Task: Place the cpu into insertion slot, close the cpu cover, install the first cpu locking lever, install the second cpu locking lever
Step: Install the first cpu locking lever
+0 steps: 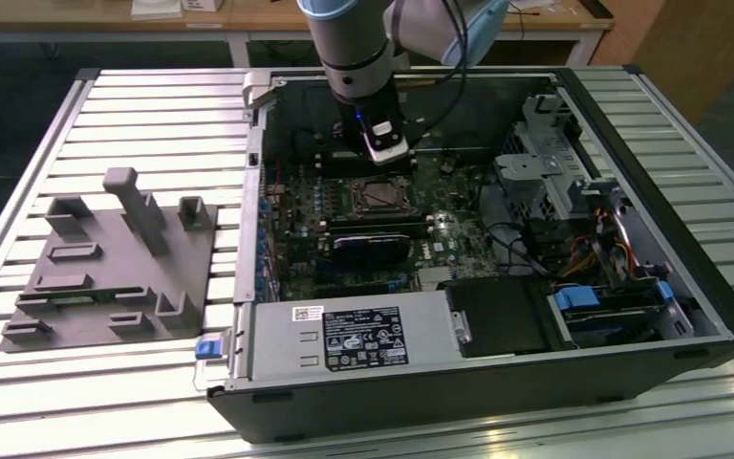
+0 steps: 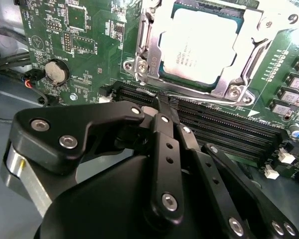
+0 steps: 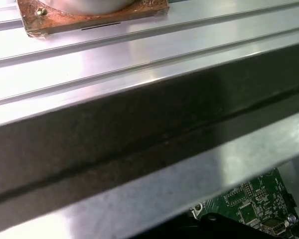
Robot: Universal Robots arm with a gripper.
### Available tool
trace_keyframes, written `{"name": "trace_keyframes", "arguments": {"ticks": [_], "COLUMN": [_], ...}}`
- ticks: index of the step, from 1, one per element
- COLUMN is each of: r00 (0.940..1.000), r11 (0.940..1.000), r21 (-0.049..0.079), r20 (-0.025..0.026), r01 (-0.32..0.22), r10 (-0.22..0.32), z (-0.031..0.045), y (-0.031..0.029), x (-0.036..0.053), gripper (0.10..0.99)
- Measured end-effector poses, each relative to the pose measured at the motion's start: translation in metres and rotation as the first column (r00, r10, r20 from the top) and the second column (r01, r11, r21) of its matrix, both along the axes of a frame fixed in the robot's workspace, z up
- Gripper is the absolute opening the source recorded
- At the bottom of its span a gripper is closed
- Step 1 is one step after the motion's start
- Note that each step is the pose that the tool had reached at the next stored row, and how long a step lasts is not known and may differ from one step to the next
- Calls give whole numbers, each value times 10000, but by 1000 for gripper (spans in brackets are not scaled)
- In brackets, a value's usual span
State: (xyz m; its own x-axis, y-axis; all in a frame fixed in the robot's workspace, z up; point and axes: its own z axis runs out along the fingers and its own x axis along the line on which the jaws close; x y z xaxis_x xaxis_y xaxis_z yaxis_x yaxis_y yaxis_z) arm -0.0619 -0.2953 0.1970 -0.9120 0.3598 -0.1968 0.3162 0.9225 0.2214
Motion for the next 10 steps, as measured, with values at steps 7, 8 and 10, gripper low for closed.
{"name": "trace_keyframes", "arguments": {"ticks": [7,8,10], "r00": [10000,10000,10000], "r11": [9998,9998,9998], "r21": [-186,-188,-188], "r20": [19,21,28], "r01": [10,10,8], "r10": [-9,-9,-8], "z": [-15,-23,-37], "y": [-1,-2,-2], "x": [-11,-14,-15], "gripper": [106,106,106]}}
